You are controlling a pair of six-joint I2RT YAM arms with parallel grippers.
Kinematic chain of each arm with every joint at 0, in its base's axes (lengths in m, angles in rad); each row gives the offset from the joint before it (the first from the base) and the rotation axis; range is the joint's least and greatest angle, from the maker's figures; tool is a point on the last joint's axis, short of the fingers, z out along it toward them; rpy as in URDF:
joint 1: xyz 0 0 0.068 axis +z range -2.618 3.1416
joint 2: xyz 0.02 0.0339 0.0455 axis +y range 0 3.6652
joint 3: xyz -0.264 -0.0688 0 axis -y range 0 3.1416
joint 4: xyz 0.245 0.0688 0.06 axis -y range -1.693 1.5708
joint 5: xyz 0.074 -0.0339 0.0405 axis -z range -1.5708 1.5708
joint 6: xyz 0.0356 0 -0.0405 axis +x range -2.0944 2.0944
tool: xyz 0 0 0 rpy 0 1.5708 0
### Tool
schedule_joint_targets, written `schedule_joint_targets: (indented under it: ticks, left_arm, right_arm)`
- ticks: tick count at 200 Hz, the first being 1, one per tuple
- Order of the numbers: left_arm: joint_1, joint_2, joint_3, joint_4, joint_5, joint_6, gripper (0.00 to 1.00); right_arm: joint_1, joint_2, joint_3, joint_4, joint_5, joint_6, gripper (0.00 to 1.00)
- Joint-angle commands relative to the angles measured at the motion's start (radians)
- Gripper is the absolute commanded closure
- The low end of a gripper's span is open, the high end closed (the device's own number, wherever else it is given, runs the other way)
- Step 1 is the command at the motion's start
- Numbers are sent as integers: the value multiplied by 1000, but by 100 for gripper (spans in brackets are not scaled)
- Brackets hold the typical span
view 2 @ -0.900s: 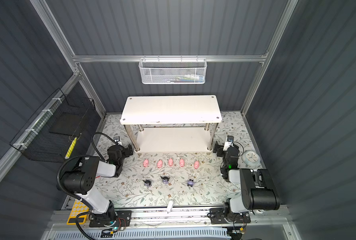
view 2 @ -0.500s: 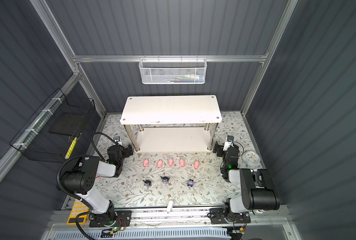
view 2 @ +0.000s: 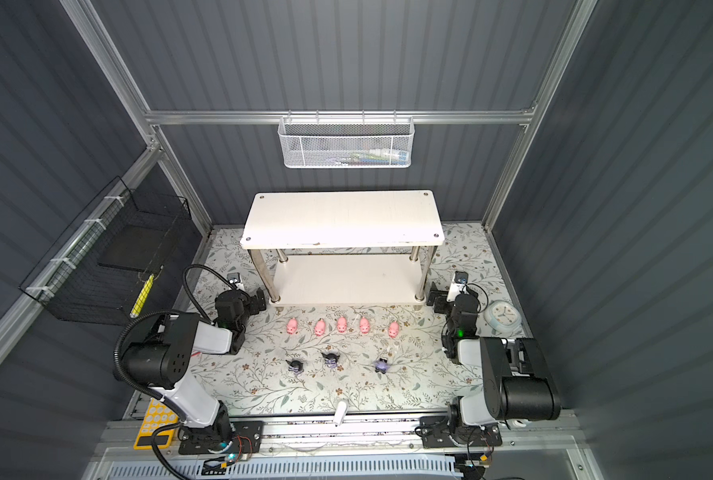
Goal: Place and organize the plastic toys onto the shelf
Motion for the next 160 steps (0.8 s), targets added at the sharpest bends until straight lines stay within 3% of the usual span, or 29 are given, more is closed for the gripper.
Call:
schedule_joint_targets:
  ticks: [1, 150, 160]
  left_arm:
    - [-3, 10, 21, -10, 13, 21, 0]
    - [-3, 9, 18, -6, 12, 22, 0]
    - [-3, -9, 23, -19, -29, 13, 0]
  right_arm:
    - [-5, 4, 22, -1, -9, -7, 1]
    - [-5, 1, 22, -3, -10, -5, 1]
    - [-5, -15, 29, -26, 28, 6, 1]
